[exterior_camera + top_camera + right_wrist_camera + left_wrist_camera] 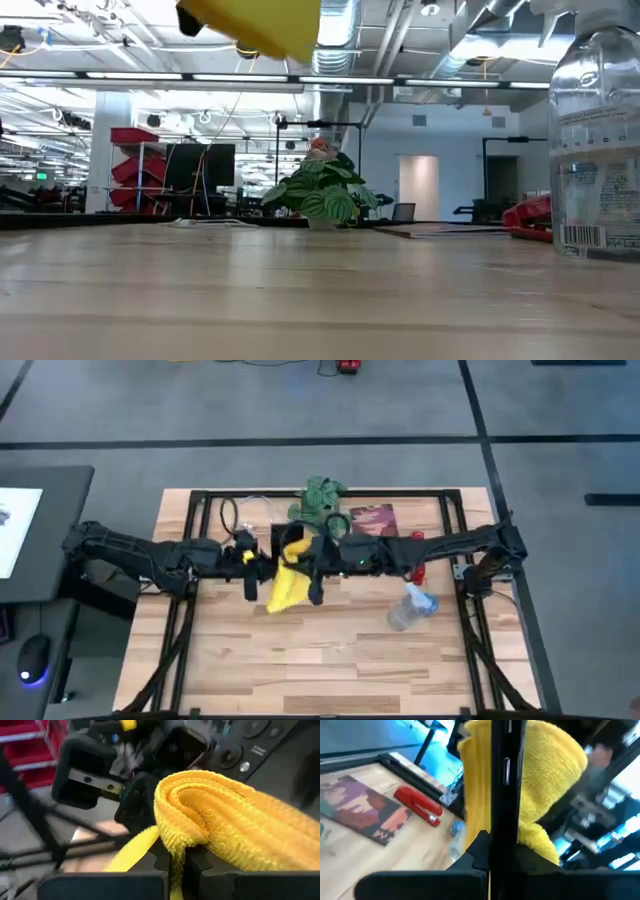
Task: Apply microfiber cloth
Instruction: Wipe the back and front of the cellphone with the yellow microfiber cloth
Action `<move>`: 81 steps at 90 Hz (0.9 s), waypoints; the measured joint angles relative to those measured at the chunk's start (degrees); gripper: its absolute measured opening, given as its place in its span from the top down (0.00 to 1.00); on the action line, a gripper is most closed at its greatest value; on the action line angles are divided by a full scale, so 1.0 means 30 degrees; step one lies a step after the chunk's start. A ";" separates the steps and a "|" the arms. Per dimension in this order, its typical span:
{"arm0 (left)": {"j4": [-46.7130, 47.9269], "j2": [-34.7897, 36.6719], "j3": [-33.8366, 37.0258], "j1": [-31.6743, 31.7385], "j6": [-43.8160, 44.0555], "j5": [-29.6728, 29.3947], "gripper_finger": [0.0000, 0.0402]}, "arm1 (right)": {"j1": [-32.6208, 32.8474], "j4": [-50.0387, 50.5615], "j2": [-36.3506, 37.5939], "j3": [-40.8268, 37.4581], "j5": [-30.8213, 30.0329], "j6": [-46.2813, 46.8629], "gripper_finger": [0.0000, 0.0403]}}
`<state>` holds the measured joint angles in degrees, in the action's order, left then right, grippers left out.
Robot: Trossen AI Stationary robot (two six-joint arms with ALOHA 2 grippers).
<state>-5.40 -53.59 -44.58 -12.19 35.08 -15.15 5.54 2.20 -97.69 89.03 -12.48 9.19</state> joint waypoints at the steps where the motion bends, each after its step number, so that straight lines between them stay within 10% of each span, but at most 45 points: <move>1: -0.0081 0.0041 -0.0004 0.0004 -0.0026 -0.0017 0.99 | -0.0009 -0.0055 0.0060 0.0009 0.0014 0.0002 1.00; 81: -0.0523 0.0278 0.0007 -0.0175 -0.0462 0.0074 0.99 | -0.0121 0.0742 0.0922 0.0076 0.0656 0.0444 1.00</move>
<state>-6.97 -52.75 -44.56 -12.71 33.70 -14.93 5.17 4.43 -94.92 89.25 -10.51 10.52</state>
